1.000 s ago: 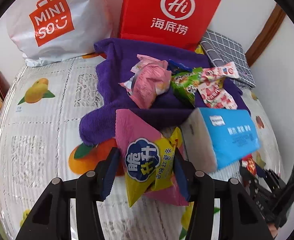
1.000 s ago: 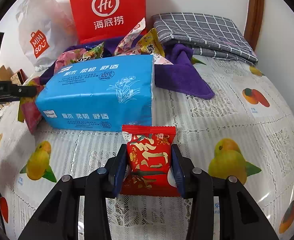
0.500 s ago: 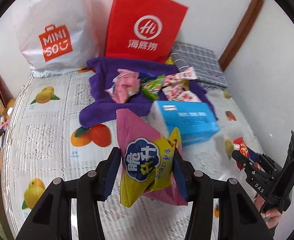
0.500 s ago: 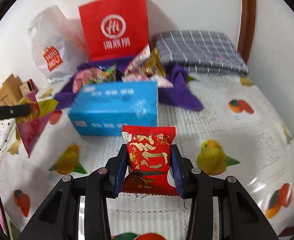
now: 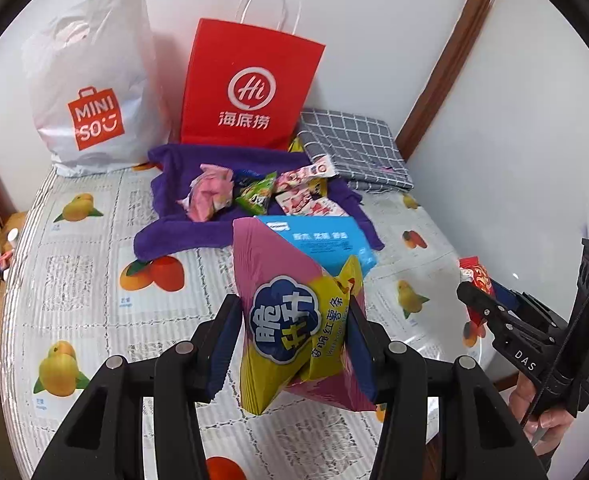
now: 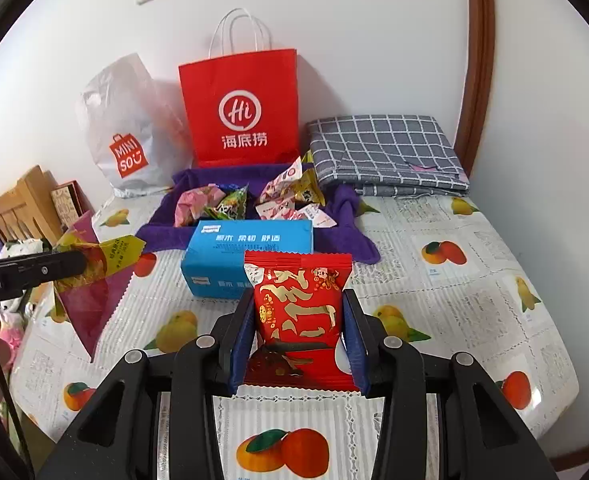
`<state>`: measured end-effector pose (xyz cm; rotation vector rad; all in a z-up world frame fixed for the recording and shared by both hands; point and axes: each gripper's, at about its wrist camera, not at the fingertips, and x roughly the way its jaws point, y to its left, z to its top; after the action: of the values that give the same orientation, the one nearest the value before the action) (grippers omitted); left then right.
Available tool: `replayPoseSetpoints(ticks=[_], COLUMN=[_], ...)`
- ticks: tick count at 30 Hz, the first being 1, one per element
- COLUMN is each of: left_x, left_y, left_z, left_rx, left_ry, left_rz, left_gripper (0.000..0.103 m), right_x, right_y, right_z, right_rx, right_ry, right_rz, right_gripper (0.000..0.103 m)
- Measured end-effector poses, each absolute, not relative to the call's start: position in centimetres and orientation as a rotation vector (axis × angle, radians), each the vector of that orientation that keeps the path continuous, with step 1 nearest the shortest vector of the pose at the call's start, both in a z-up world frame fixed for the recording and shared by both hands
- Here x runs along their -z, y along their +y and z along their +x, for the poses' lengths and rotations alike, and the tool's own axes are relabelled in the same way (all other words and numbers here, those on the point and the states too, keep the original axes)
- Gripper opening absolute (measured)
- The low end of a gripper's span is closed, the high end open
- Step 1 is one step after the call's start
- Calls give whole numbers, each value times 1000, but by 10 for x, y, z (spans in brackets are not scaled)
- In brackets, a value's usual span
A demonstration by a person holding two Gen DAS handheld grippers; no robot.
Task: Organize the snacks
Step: 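Carry the red candy packet and chip bag over the purple towel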
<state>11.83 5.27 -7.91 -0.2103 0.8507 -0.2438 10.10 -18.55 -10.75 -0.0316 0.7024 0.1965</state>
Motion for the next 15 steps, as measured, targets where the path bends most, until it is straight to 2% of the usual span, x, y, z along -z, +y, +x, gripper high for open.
replayPoseSetpoints(ticks=[15], left_x=[56], left_y=[38], left_z=[119], left_rx=[277], left_ry=[812], left_rz=[-192], left_gripper=[48], right_x=[74], right_y=[-196], right_z=[99], right_rx=[-191], right_ry=[661], right_rz=[-10], right_gripper=[41])
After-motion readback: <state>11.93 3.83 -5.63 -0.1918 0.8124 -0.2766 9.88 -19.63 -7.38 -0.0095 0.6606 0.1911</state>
